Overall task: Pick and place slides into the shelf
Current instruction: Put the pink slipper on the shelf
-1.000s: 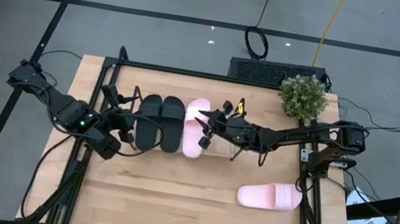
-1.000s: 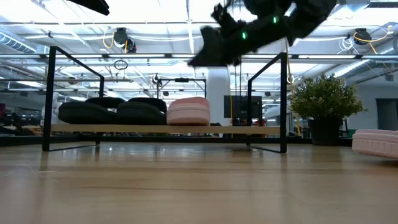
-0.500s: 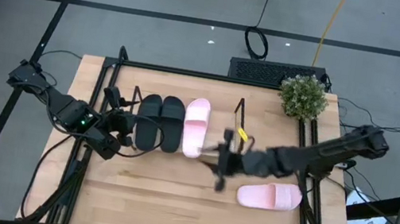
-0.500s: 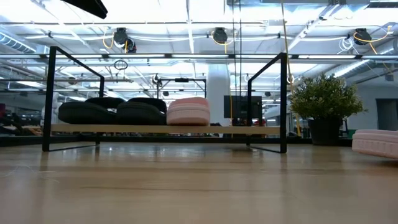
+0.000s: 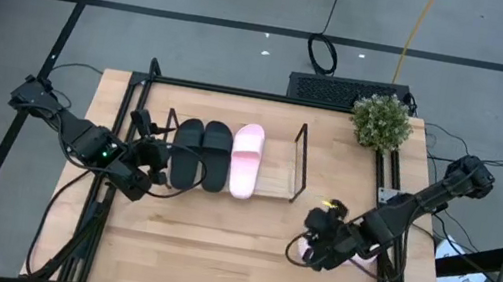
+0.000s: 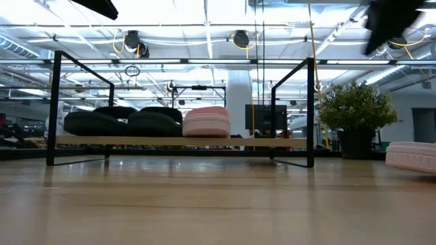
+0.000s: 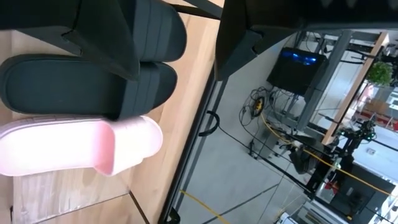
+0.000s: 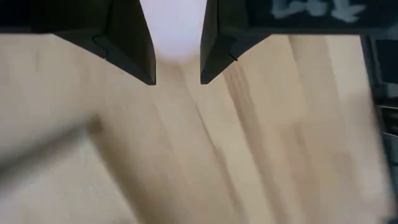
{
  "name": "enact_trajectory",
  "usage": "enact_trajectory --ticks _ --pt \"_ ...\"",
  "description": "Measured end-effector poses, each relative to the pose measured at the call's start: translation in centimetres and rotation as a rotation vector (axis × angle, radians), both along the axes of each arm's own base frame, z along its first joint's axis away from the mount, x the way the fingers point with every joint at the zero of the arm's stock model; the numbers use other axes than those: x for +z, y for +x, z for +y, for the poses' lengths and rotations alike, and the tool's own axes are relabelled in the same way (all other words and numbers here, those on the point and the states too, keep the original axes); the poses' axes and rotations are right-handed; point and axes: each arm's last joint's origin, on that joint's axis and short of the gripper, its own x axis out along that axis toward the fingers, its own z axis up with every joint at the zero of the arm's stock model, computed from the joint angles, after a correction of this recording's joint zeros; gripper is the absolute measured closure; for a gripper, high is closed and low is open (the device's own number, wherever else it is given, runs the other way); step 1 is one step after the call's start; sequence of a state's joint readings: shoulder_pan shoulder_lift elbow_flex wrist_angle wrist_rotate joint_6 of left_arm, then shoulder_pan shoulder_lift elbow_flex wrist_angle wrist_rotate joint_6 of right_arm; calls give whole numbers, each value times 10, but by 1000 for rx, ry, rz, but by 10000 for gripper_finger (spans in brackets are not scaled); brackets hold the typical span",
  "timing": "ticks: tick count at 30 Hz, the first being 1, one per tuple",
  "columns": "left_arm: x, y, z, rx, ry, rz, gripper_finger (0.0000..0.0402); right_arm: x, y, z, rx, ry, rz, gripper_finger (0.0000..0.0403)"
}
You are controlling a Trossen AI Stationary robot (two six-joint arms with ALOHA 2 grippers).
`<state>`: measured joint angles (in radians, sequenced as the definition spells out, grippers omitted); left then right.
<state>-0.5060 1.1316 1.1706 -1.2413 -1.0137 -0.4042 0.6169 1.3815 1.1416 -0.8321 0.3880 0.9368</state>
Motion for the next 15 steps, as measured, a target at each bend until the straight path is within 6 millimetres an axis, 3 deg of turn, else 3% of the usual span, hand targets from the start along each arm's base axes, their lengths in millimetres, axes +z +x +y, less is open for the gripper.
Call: enact_trajectory --ticks 10,15 --pt "1 1 0 -4 5 -9 186 -9 -20 -7 -380 359 400 286" --pt "1 1 0 -3 4 -11 186 -10 -30 -12 -529 392 561 286"
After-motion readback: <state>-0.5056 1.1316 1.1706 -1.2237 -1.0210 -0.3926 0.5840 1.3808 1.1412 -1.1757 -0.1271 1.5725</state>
